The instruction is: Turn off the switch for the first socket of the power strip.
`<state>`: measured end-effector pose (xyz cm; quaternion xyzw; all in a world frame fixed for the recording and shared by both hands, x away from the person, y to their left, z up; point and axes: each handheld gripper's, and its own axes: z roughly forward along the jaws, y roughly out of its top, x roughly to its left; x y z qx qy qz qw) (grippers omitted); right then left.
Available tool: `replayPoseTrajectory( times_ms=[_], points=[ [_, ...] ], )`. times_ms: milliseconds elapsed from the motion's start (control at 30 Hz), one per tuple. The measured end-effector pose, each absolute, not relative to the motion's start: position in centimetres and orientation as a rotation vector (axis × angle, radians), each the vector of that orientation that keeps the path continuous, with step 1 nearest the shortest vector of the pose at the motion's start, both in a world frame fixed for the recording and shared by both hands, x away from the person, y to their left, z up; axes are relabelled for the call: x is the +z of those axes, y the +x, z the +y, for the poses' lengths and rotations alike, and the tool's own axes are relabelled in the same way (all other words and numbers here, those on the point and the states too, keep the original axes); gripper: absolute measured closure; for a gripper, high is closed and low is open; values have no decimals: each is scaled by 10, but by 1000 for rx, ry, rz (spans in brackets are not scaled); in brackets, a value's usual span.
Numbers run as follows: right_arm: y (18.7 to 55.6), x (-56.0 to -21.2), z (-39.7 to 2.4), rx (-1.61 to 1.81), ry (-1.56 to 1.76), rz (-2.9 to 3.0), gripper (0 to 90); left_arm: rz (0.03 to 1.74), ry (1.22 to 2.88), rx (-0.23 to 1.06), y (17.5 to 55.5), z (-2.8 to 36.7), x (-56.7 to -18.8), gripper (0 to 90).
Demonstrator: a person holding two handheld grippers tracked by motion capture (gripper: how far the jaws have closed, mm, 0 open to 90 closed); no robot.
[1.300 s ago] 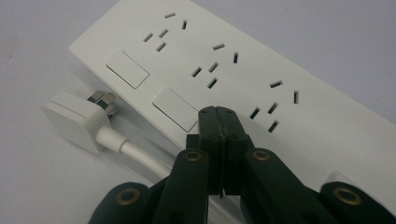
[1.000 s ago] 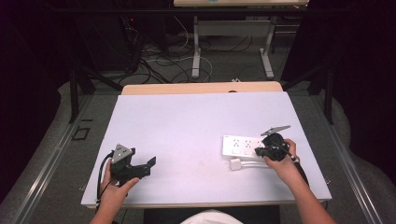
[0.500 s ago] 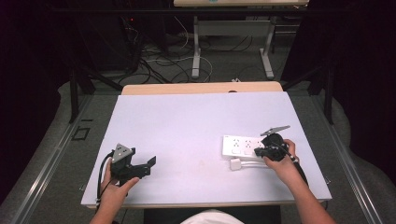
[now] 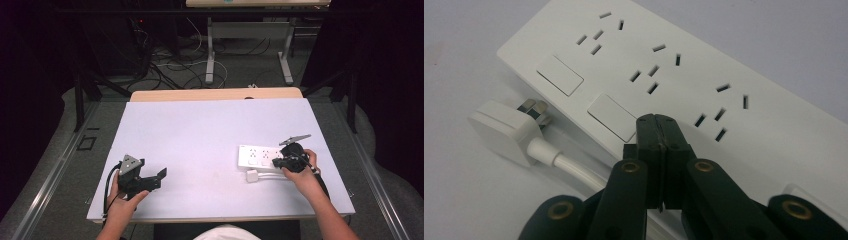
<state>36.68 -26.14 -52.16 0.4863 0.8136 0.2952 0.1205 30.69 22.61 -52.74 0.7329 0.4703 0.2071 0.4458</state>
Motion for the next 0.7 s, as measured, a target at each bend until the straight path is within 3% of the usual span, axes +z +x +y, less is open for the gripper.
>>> replayPoseTrajectory(
  times_ms=[700],
  points=[
    [365,-518,-261,886,1419,2367,865,1171,1810,515,306,226,-528,80]
  ],
)
